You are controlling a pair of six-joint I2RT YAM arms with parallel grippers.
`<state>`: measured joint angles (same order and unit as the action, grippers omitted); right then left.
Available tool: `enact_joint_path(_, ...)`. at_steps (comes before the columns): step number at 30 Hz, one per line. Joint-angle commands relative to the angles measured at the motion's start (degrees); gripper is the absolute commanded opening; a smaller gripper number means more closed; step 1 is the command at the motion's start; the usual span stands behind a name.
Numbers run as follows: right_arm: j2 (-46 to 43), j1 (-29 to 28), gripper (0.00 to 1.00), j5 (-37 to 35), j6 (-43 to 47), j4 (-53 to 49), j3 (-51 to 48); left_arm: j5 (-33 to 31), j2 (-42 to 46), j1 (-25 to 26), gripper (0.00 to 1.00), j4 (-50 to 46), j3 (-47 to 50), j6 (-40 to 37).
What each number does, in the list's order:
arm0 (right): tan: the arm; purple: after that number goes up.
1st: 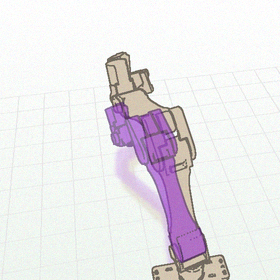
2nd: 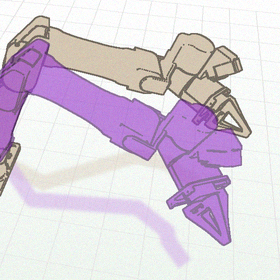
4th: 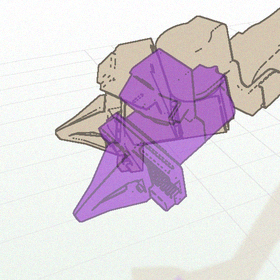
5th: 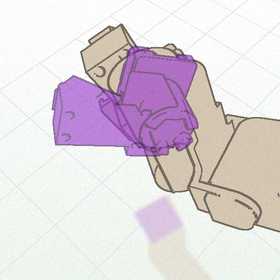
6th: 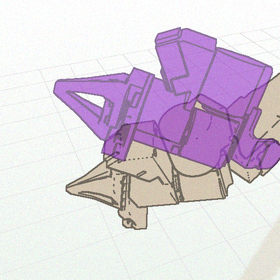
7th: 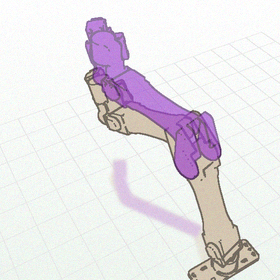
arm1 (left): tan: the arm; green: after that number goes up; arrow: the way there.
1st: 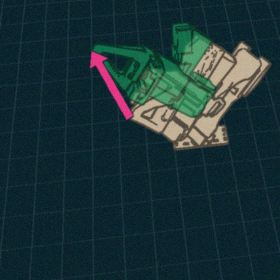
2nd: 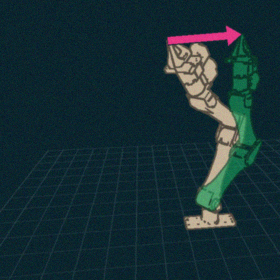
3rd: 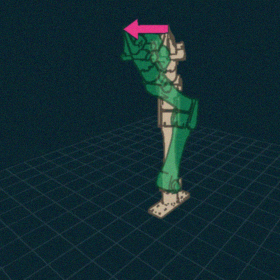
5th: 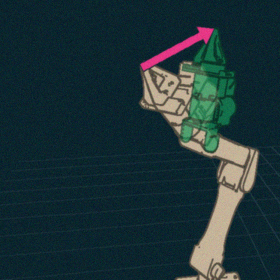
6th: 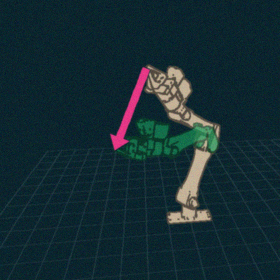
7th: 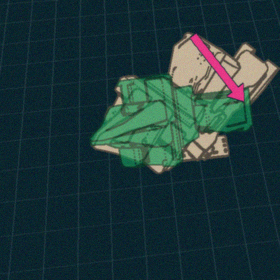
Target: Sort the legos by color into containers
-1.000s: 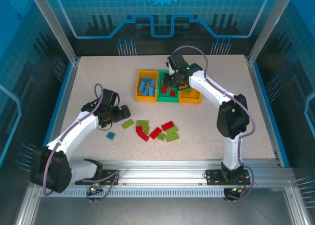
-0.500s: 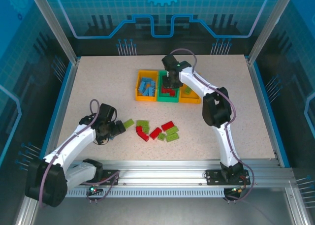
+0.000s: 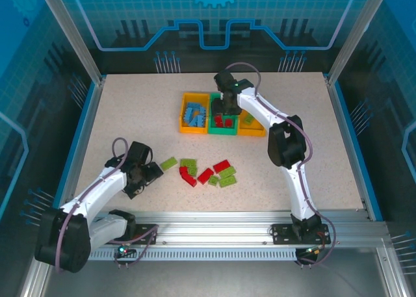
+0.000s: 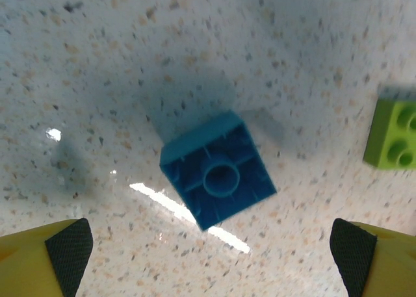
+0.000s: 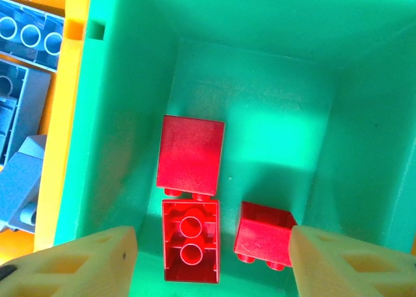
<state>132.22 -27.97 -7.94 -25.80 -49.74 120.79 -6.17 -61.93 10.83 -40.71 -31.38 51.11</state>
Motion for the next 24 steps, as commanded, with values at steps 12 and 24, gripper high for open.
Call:
enact_joint_path(12, -12.75, 0.33, 0.70, 1.62, -2.86, 4.21, -7.85, 5.42, -8.73, -6.79, 0.85, 8.80, 2.57, 2.66)
enact_joint_path(24, -26.20, 2.01, 0.70, -2.18, -2.19, 7.64, -27.12, 5.04, -14.52, -7.14, 0.50, 12.98, 0.39, 0.55)
